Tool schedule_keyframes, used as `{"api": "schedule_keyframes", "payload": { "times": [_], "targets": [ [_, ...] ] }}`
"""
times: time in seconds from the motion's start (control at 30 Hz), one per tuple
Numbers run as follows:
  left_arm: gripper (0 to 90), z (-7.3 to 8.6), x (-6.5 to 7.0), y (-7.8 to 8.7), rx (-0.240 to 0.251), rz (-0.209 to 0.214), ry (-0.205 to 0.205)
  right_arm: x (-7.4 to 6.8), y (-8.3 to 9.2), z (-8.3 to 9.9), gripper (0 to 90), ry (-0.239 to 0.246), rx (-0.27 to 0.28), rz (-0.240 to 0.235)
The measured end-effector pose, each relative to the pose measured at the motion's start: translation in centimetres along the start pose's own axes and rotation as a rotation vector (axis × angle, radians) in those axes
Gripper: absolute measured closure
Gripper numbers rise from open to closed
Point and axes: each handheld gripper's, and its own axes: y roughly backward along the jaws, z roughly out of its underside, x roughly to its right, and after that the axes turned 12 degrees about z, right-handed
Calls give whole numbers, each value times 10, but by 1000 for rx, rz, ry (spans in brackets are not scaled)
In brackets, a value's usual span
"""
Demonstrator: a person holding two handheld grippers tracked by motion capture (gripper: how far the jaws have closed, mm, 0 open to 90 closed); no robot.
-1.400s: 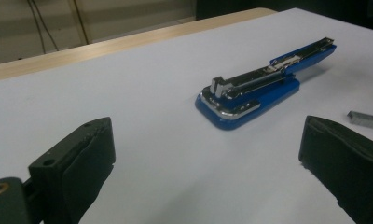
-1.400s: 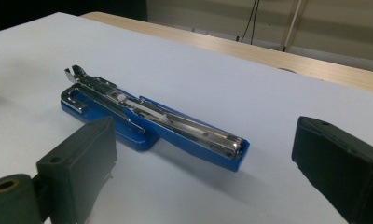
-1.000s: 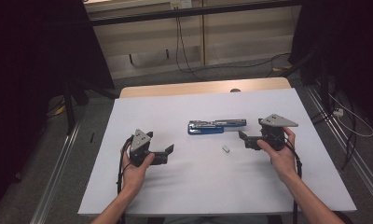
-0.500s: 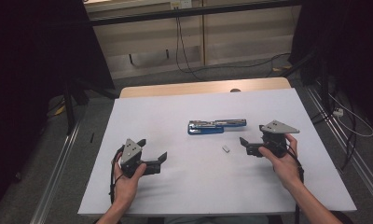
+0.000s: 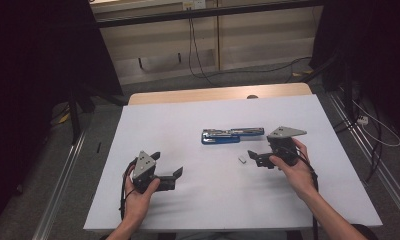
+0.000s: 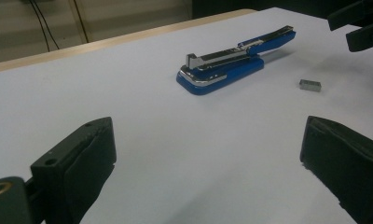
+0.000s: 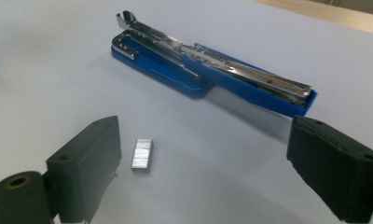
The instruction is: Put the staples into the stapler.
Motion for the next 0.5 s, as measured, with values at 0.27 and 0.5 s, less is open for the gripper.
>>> {"api": "schedule_keyframes", "payload": {
  "times": [0.27,0.5],
  "targets": [
    [44,6,-3,8,-22,-29,21,-3,-7,-6,98,-11,-88,-51],
    [44,8,-2,24,6,-55,24,-4,-11,-12,97,-7,-159,-90]
  ]
}}
